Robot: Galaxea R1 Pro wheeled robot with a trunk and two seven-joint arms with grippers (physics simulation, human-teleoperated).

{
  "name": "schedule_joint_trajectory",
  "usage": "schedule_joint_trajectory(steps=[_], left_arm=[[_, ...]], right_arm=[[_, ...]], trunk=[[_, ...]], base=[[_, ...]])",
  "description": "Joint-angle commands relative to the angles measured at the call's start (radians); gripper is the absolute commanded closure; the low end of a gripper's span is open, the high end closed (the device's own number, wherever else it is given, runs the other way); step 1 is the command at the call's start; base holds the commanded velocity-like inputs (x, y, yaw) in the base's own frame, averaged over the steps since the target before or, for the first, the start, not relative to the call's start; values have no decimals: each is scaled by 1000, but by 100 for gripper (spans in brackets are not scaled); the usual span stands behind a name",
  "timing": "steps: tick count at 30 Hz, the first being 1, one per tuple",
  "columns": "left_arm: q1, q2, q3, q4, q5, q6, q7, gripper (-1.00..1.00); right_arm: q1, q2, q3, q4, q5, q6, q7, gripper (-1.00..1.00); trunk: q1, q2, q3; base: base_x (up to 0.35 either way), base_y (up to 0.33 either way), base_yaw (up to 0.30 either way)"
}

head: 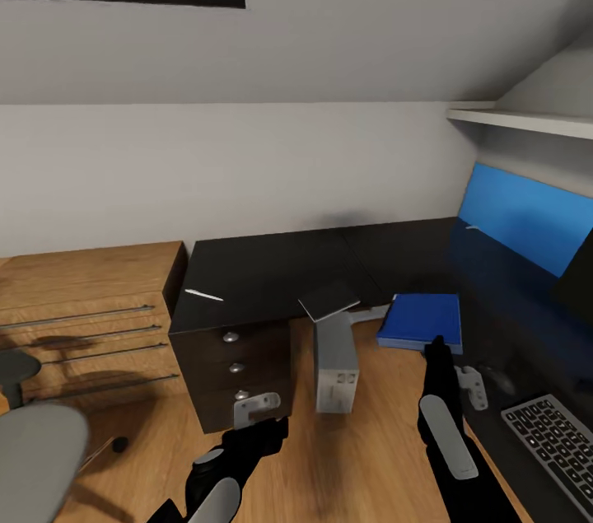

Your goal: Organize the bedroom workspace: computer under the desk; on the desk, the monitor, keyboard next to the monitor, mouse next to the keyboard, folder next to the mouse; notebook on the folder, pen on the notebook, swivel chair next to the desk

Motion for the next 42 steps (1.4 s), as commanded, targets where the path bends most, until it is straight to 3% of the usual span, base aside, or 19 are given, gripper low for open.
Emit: schedule_joint_trajectory(steps=[1, 6, 19, 37, 42], left_arm=[[-1, 1, -8, -2, 5, 2, 8, -100], [-1, 1, -32, -3, 5, 1, 9, -100], [-1, 1, -32, -2, 6, 3, 9, -100], [-2, 1, -32, -2, 6, 4, 8, -100], [-1, 1, -32, -2, 6, 4, 9, -100]], right_arm=[[-1, 0, -6, -1, -6, -4, -1, 100], [-1, -1, -14, -2, -7, -5, -2, 100], [-1, -1, -56, -1, -6, -5, 0, 100], [-1, -2, -59, 5, -8, -3, -2, 100], [-1, -15, -64, 12, -8, -1, -2, 100]], trunk=[[0, -1, -1], [0, -1, -1], [0, -1, -1], [0, -1, -1], [0, -1, -1]], base=[[271, 0, 0], [309, -38, 0], [52, -13, -131], [121, 0, -72], [7, 0, 0]])
